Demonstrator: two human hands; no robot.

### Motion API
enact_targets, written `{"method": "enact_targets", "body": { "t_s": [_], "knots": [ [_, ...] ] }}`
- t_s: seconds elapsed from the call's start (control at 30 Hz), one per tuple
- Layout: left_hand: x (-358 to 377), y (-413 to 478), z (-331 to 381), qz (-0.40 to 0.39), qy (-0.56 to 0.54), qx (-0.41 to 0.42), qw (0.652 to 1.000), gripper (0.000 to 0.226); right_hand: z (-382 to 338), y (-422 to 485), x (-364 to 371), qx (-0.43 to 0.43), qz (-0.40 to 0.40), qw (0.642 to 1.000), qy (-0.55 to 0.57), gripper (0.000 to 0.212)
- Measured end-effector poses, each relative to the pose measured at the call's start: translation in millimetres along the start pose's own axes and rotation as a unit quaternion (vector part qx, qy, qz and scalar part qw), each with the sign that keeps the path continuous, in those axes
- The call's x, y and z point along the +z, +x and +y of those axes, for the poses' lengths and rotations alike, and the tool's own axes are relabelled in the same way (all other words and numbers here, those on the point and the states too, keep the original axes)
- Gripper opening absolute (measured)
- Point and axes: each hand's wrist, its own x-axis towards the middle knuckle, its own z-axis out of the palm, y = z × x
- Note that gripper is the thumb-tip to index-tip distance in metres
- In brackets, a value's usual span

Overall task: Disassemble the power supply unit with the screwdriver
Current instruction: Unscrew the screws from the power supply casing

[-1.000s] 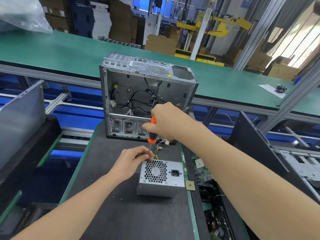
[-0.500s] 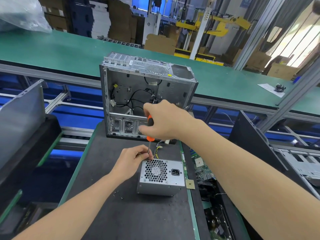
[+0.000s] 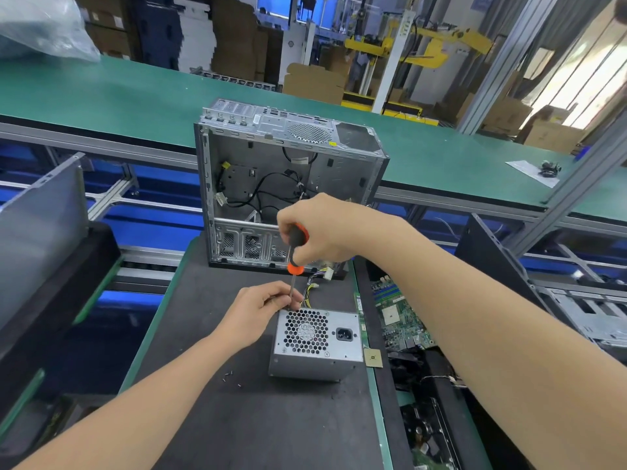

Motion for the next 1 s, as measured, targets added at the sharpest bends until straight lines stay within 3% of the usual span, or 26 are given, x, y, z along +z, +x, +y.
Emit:
{"method": "enact_targets", "body": {
  "t_s": [0.13,0.27,0.4,0.47,0.6,0.77,1.0],
  "knots": [
    [0,0,-1,0.004,0.0,0.002,1.0,0.036,-1,0,4,-0.034,-0.015,0.999,0.034,0.02],
    [2,1,-5,0.011,0.006,0.003,1.0,0.036,-4,-1,8,-0.044,0.035,0.998,0.017,0.013],
    [3,2,-7,0.01,0.019,-0.001,1.0,0.034,-11,1,17,0.062,0.178,0.979,-0.072,0.048],
    [2,2,-7,0.008,0.016,-0.006,1.0,0.034,-16,4,21,0.112,0.199,0.968,-0.102,0.058],
    [1,1,-4,-0.001,0.008,-0.008,1.0,0.034,-14,11,21,0.13,0.137,0.981,-0.032,0.05],
    [-4,-4,-3,-0.023,-0.037,-0.016,0.999,0.04,-5,3,11,0.031,0.071,0.996,0.039,0.017],
    [-4,-1,1,-0.027,0.004,-0.005,1.0,0.029,-5,-6,13,-0.006,0.043,0.997,0.069,0.018]
  ]
}}
